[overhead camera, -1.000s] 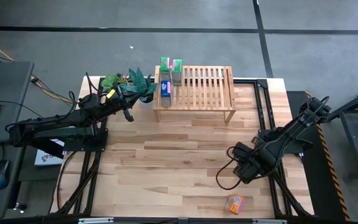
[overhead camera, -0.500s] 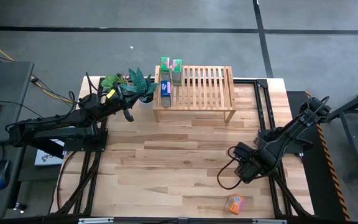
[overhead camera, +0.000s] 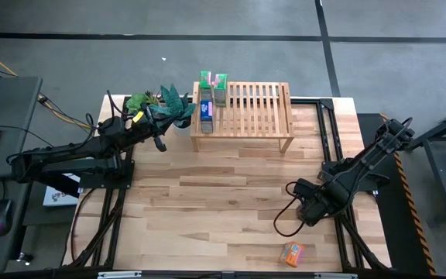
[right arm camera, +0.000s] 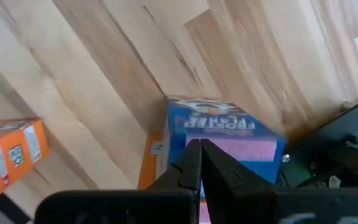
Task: Stack cereal on shelf
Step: Put the blue cereal box on the shelf aligned with the other blue cereal box
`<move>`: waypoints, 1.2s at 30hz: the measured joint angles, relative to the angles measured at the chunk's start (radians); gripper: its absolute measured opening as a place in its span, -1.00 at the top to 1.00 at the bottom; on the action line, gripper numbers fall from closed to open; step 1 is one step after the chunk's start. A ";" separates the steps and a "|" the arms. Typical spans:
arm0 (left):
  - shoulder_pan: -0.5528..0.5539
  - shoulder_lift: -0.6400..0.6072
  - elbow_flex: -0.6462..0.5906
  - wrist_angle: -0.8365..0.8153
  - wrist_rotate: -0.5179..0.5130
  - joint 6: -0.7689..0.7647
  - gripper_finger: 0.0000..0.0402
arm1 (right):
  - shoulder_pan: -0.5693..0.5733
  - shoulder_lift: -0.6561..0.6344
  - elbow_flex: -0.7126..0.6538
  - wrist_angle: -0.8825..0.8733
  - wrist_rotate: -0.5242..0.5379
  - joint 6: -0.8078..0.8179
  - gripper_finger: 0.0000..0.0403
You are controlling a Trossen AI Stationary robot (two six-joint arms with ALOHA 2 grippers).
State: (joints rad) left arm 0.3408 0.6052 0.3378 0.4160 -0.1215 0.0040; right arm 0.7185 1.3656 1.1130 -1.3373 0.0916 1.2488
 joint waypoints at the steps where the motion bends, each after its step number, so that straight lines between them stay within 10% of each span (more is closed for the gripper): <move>1: 0.000 0.000 0.000 0.000 0.000 0.000 1.00 | 0.000 -0.004 0.000 0.006 -0.005 0.000 1.00; 13: 0.000 0.000 0.000 0.000 0.000 0.000 1.00 | 0.000 -0.018 0.002 0.171 -0.187 -0.015 1.00; 36: 0.000 0.000 0.000 0.000 0.000 0.000 1.00 | -0.005 -0.016 -0.174 0.252 -0.209 0.008 1.00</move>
State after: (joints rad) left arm 0.3408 0.6052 0.3378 0.4157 -0.1216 0.0036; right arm 0.7132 1.3495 0.9390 -1.0855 -0.1172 1.2565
